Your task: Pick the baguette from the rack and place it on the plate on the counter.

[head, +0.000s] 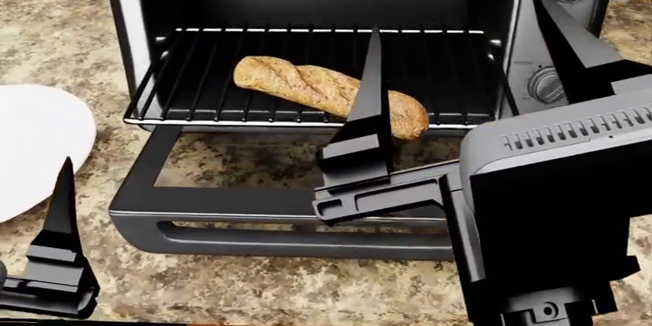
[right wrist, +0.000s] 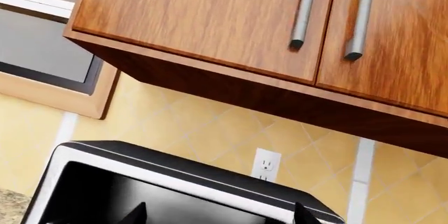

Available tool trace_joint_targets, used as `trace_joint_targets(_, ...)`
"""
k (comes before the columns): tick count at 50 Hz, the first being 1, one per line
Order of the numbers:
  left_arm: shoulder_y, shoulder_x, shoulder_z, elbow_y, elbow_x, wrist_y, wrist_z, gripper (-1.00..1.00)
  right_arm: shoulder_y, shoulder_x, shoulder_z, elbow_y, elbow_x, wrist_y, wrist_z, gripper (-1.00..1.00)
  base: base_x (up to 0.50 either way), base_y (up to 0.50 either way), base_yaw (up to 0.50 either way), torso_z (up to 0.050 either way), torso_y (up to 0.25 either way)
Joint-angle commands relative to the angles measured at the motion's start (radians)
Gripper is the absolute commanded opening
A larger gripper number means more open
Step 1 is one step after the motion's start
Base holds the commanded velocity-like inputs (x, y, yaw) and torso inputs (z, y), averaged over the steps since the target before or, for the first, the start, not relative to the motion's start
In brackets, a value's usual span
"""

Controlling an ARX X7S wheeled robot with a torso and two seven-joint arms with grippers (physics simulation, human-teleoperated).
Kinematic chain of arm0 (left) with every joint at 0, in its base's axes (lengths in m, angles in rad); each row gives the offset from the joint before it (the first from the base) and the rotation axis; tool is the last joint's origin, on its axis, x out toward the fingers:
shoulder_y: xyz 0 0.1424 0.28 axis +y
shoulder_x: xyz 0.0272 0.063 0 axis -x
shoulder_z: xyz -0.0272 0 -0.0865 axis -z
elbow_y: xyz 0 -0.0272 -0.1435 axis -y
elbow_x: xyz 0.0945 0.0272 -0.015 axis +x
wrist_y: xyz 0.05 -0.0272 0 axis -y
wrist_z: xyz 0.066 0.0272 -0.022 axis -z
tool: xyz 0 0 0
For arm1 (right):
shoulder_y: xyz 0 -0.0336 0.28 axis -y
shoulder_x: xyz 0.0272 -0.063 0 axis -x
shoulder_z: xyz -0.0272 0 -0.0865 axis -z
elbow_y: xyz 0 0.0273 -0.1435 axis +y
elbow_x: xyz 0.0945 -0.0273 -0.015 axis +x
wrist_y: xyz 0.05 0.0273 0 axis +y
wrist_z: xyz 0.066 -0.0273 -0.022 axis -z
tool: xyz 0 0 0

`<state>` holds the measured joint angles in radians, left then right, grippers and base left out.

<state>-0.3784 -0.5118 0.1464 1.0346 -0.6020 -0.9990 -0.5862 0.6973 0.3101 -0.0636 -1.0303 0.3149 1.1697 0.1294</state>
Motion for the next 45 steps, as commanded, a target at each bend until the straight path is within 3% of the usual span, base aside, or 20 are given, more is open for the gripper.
trace_joint_targets(1,-0.025,0.005,-0.004,-0.013,-0.028,0.011,0.004,1.00,-0.006,-0.002,0.052,-0.006,0.031,-0.008,0.006,1.00,0.39,0.24,0.00,0.050,0.033)
trace_joint_targets(9,-0.014,-0.002,0.012,-0.029,-0.029,0.004,-0.021,1.00,-0.016,0.026,0.107,0.072,0.065,-0.043,-0.045,1.00,0.04,0.02,0.00,0.013,0.006)
trace_joint_targets(24,0.016,-0.014,0.001,-0.037,-0.053,0.043,-0.038,1.00,0.142,0.148,0.097,0.269,0.126,-0.055,-0.213,1.00,0.00,0.00,0.00,0.000,0.000)
trace_joint_targets(45,-0.003,-0.020,0.011,-0.046,-0.080,0.043,-0.065,1.00,0.315,0.214,0.093,0.429,0.297,0.121,-0.393,1.00,0.00,0.00,0.00,0.000,0.000)
